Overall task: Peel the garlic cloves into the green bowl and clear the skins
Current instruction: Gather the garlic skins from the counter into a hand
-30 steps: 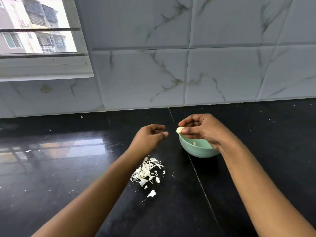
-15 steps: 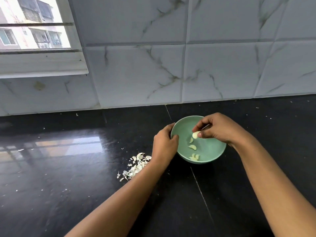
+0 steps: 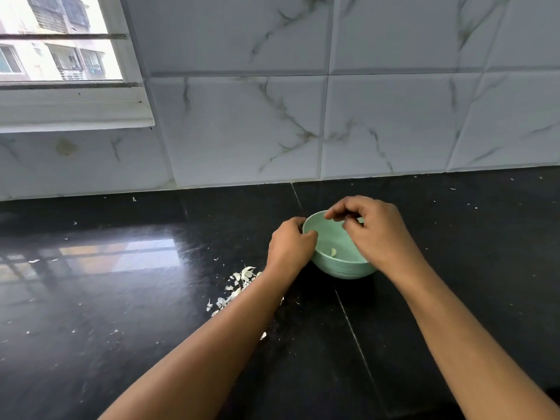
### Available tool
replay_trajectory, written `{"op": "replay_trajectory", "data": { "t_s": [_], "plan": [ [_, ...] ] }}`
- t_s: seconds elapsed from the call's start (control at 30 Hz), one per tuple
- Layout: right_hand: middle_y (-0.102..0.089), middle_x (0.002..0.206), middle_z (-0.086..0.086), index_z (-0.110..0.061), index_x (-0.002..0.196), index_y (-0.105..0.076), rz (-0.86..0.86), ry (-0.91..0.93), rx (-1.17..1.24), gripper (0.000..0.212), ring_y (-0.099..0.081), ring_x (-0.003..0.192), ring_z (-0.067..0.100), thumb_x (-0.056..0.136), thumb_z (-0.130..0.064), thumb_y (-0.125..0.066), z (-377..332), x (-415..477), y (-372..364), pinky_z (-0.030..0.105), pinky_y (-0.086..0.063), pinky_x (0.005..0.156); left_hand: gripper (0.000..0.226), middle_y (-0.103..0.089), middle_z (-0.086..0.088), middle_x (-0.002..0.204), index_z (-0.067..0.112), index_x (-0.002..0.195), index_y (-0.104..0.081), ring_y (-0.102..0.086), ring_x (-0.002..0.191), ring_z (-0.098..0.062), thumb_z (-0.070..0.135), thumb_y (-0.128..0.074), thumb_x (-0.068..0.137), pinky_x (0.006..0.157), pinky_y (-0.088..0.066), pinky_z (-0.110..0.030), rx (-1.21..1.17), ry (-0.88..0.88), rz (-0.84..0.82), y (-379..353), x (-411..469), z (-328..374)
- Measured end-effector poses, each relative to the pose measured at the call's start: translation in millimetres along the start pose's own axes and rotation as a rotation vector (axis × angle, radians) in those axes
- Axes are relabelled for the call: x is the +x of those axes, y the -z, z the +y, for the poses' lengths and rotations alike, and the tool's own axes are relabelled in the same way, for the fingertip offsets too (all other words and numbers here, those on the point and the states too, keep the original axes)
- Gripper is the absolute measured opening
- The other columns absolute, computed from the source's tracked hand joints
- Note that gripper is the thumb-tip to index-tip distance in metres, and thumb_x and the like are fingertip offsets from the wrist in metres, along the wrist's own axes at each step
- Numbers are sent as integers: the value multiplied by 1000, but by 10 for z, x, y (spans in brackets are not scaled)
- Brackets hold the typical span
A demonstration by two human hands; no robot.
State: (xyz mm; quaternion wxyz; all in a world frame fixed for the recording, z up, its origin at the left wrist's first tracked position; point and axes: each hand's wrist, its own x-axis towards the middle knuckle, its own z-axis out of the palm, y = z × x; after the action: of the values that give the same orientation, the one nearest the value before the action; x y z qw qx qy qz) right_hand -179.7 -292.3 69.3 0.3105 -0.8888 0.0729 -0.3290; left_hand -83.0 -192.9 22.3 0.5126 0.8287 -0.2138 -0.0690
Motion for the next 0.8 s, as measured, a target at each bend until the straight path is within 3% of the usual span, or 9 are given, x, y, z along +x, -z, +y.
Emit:
{"op": "replay_trajectory", "data": {
  "t_s": [0.07, 0.13, 0.27, 0.37, 0.47, 0.57, 0.67, 0.73, 0.8],
  "plan": [
    [-71, 87, -7, -17, 86, -73, -32, 50, 106, 39, -64, 86, 1, 77, 12, -50, -164, -99, -115, 10, -46, 80, 12, -66, -6, 80, 23, 88, -66, -61, 79, -17, 21, -55, 85, 71, -49, -32, -50, -5, -57, 89, 38, -51],
    [-72, 93, -8, -19, 92, -73, -125, 50, 218, 40, -64, 89, -1, 79, 12, -49, -279, -198, -301, 10, -45, 84, 9, -68, -1, 85, 19, 91, -68, -62, 88, -16, 22, -59, 89, 77, -50, -31, -60, -87, -74, 293, 52, -172],
    [-61, 128, -4, -18, 125, -59, -458, -88, 178, 41, -54, 119, 5, 91, -1, -43, -301, -245, -687, 13, -36, 98, 33, -62, -5, 128, 21, 130, -57, -55, 119, -20, 26, -48, 98, 100, -42, -32, 409, -129, -61, 991, 32, -604],
    [-27, 155, 2, -14, 147, -31, -687, -158, -105, 47, -23, 143, 13, 102, -24, -35, -181, -160, -952, 20, -14, 110, 49, -27, -7, 156, 18, 148, -29, -21, 145, -19, 35, -36, 102, 116, -18, -31, 743, -39, -232, 1367, -46, -973],
    [-5, 160, 2, -14, 151, -16, -826, -97, -253, 53, -1, 147, 13, 104, -37, -24, -178, -211, -1159, 35, 0, 117, 64, 1, 5, 159, 23, 152, -9, 4, 146, -8, 55, -21, 97, 119, 1, -32, 833, -116, -417, 1475, -154, -1176],
    [-7, 159, -5, -17, 150, -18, -964, 42, -149, 51, -1, 145, 6, 104, -36, -25, -205, -364, -1169, 33, 3, 117, 84, -4, 20, 153, 29, 150, -16, 1, 142, 5, 77, -7, 82, 119, 0, -28, 722, -254, -514, 1533, -354, -1221],
    [-30, 153, -7, -18, 145, -36, -858, -25, 88, 44, -23, 140, 2, 102, -30, -37, -171, -328, -1096, 16, -12, 112, 48, -26, 23, 146, 33, 141, -36, -16, 132, 19, 45, -31, 95, 117, -8, -20, 483, -277, -498, 1600, -463, -1156],
    [-38, 150, -4, -18, 141, -43, -724, -105, 119, 41, -31, 138, 5, 101, -25, -41, -125, -190, -1119, 12, -17, 106, 43, -29, 16, 148, 27, 142, -38, -19, 134, 11, 33, -37, 100, 117, -10, -21, 497, -265, -375, 1614, -385, -1148],
    [-33, 153, -1, -17, 143, -40, -730, -115, 37, 42, -25, 141, 8, 102, -25, -38, -115, -102, -1179, 18, -13, 111, 45, -24, 9, 154, 22, 146, -32, -14, 141, 2, 32, -35, 102, 118, -8, -26, 582, -223, -373, 1570, -308, -1120]
  ]
}}
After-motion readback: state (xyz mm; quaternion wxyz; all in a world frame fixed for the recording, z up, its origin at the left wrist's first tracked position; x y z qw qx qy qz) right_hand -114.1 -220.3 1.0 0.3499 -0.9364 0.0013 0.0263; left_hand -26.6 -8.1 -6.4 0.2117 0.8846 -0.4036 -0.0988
